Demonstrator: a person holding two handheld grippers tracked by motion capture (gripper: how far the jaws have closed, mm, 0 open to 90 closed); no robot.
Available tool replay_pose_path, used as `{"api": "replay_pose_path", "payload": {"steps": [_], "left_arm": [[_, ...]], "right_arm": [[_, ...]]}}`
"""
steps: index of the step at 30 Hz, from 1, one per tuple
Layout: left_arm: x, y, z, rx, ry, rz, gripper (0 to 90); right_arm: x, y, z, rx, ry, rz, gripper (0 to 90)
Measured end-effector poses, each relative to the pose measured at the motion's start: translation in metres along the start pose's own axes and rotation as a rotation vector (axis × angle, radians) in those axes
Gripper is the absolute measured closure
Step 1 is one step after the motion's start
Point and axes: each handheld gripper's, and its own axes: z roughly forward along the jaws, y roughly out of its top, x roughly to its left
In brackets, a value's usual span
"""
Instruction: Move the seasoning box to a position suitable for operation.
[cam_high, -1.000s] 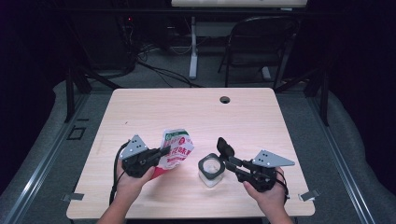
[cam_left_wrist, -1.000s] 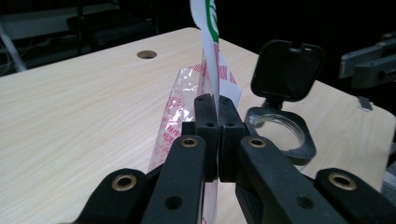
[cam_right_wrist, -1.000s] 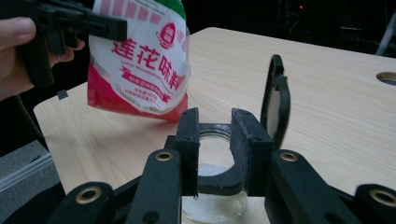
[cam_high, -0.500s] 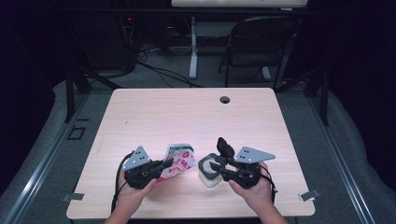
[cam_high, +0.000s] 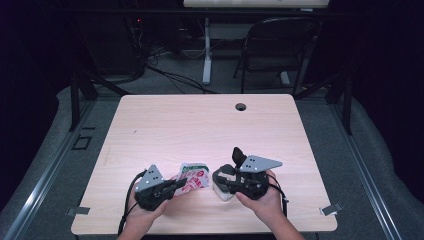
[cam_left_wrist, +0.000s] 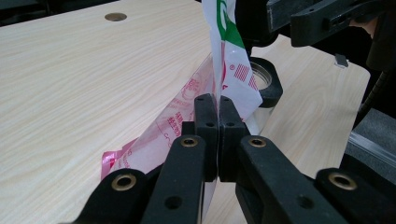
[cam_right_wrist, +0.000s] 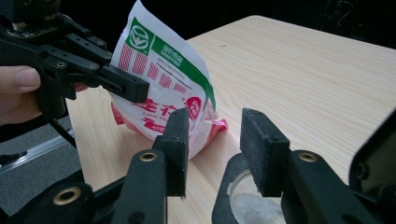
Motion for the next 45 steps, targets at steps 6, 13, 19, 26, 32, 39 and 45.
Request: {"api": "replay_pose_path", "payload": {"steps": [6, 13, 19, 26, 32, 39, 45], "left_arm": [[0.000, -0.006, -0.002, 0.014, -0.008, -0.004, 90.0], [0.000, -0.009, 0.000, 0.021, -0.025, -0.004, 90.0], [-0.004, -0.012, 0.003, 0.037, -0.041, 0.010, 89.9], [-0.005, -0.014, 0.003, 0.037, -0.044, 0.011, 89.9], [-0.004, -0.017, 0.003, 0.035, -0.049, -0.008, 89.8], [-0.004, -0.018, 0.004, 0.037, -0.042, -0.004, 89.6], [-0.003, -0.019, 0.004, 0.026, -0.051, 0.004, 83.7]], "right_arm": [[0.005, 0.004, 0.016, 0.022, 0.022, -0.017, 60.0], [0.007, 0.006, 0.033, 0.042, 0.042, -0.014, 60.6], [0.008, 0.005, 0.038, 0.054, 0.062, -0.021, 62.0], [0.009, 0.004, 0.043, 0.075, 0.085, -0.020, 67.1], [0.008, 0.004, 0.046, 0.099, 0.108, -0.006, 78.7], [0.006, 0.003, 0.047, 0.112, 0.118, 0.011, 90.0], [0.004, 0.003, 0.046, 0.114, 0.140, 0.029, 90.0]]}}
